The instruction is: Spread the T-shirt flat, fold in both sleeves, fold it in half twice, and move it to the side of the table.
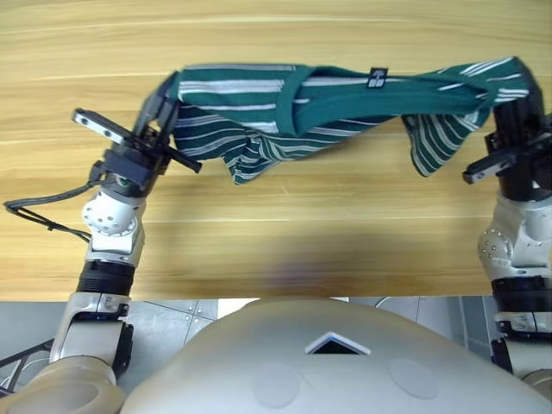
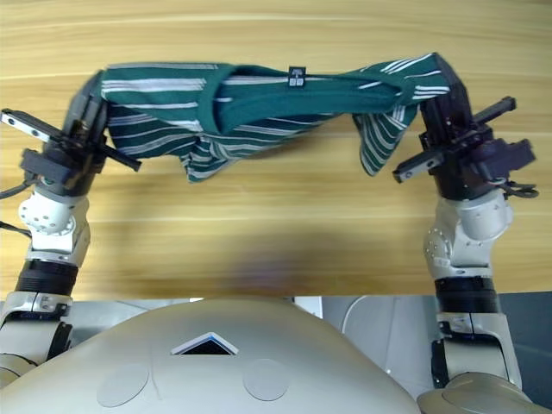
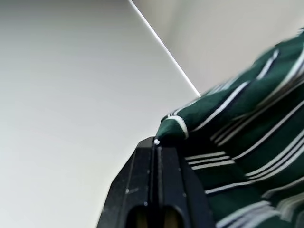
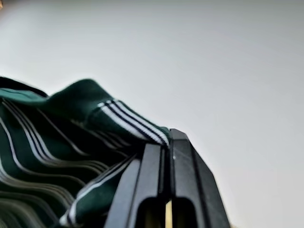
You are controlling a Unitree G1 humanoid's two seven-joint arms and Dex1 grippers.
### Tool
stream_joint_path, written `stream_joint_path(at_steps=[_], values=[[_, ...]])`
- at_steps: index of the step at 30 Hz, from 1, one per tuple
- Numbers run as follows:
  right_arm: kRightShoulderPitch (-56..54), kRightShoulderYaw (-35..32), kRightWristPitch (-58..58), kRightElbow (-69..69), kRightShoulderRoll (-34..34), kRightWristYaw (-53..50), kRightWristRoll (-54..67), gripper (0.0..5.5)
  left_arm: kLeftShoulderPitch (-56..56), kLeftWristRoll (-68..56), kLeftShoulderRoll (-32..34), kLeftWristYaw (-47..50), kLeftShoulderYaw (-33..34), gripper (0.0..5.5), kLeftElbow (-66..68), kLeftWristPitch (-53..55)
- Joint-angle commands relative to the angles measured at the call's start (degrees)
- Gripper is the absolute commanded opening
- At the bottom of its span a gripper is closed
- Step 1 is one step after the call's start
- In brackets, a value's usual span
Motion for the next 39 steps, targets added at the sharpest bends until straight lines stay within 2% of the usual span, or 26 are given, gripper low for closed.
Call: stream_joint_path(at_steps=[1,4,7,9,12,14,16,18,22,26,30,32,34,36,39], values=[[-4.2,-3.1,4.7,-3.1,2.4,3.0,5.9,0.0,-7.6,-8.0,-1.9,-2.8,3.9,0.02,6.2,3.2],[-12.5,-3.5,9.9,3.3,5.7,-1.3,-2.4,0.0,-15.5,-11.7,-5.4,-5.4,6.3,0.02,14.7,7.3],[-29.7,-0.9,12.8,24.6,10.2,-10.6,-21.7,0.0,-30.1,-3.8,-9.7,-4.0,5.8,0.02,33.2,11.7],[-43.4,2.7,15.4,42.3,12.0,-21.4,-34.7,0.0,-39.7,2.5,-11.0,0.1,4.4,0.02,43.3,14.9],[-60.4,6.8,22.9,60.9,13.9,-38.8,-45.8,0.0,-53.8,12.1,-10.7,14.0,1.2,0.02,55.3,26.8],[-69.2,7.1,26.9,67.8,15.1,-48.0,-48.2,0.0,-61.7,17.8,-9.8,22.8,-1.7,0.02,60.6,34.4],[-75.8,5.2,26.3,70.2,15.2,-56.8,-49.0,0.0,-68.7,22.1,-8.0,31.1,-2.5,0.02,62.4,35.6],[-78.1,4.2,22.6,70.8,15.1,-61.3,-50.1,0.0,-71.7,26.5,-5.8,38.3,-3.2,0.02,61.9,32.4],[-72.6,5.0,13.3,69.9,13.0,-62.1,-53.2,0.0,-67.0,34.3,-0.6,48.2,-4.4,0.02,59.4,23.7],[-58.1,8.3,4.1,64.5,10.0,-54.2,-56.7,0.0,-52.2,41.3,3.2,51.4,-7.9,0.02,56.7,17.7],[-40.1,12.9,-1.7,55.2,5.9,-38.5,-56.6,0.0,-34.9,44.5,2.6,41.2,-13.7,0.02,54.2,9.3],[-29.4,19.3,-5.2,46.8,1.3,-25.2,-54.8,0.0,-26.0,43.4,2.6,28.2,-18.5,0.02,52.2,1.9],[-22.3,22.7,-5.3,39.8,-2.3,-15.9,-52.0,0.0,-19.4,39.6,3.9,15.7,-21.4,0.02,49.7,-1.9],[-18.7,23.0,-3.5,36.3,-4.1,-11.3,-49.5,0.0,-14.3,33.2,7.0,6.9,-21.5,0.02,46.2,-2.6],[-14.9,22.1,-0.7,32.2,-5.2,-7.5,-48.1,0.0,-7.7,23.1,11.5,-0.3,-19.4,0.02,39.0,-1.2]])
